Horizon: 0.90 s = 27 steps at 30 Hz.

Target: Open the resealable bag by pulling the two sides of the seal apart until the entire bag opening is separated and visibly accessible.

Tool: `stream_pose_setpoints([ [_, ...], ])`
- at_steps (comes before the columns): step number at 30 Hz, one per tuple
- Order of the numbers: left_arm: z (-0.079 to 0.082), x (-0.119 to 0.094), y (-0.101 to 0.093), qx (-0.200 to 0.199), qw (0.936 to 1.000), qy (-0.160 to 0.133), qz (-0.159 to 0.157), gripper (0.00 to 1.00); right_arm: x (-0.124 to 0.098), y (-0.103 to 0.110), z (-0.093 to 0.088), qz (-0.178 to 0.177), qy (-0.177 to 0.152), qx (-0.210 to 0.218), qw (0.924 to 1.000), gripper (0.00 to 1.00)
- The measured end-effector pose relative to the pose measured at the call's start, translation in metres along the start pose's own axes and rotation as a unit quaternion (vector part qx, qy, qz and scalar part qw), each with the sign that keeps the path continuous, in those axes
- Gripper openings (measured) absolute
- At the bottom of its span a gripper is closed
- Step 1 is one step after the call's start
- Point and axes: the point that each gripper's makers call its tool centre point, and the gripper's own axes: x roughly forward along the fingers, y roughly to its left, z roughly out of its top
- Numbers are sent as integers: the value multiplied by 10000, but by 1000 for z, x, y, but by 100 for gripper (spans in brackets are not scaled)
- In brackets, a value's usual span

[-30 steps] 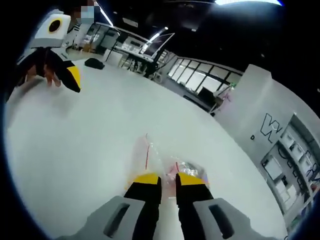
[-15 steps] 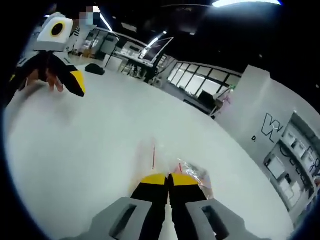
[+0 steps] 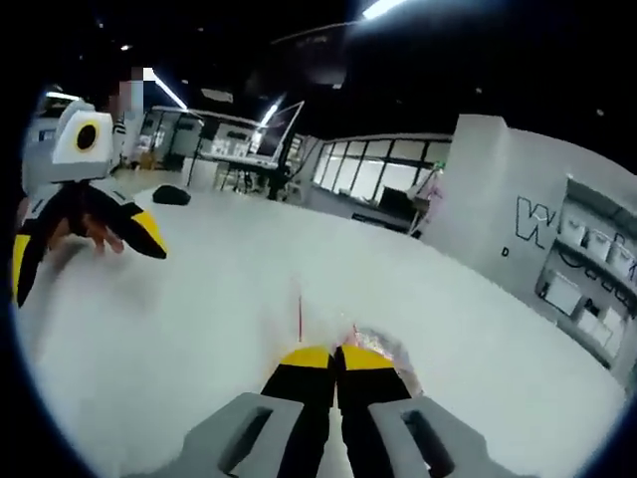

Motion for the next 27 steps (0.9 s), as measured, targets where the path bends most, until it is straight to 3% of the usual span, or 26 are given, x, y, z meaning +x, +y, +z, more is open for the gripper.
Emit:
stream_pose_setpoints([
  [8,3,-2,-3,-1,10000,-34,17,84,-13,0,8,-80,-285,826,9961,0],
  [12,4,-2,-6,-8,10000,-57,1,84,-21,1,12,-129,-459,1362,9895,0],
  [19,6,0,-13,3,10000,-61,-65,84,-32,2,17,-203,-688,1917,9788,0],
  [27,8,-2,-16,-15,9999,-78,-85,84,-41,11,20,-215,-763,2101,9745,0],
])
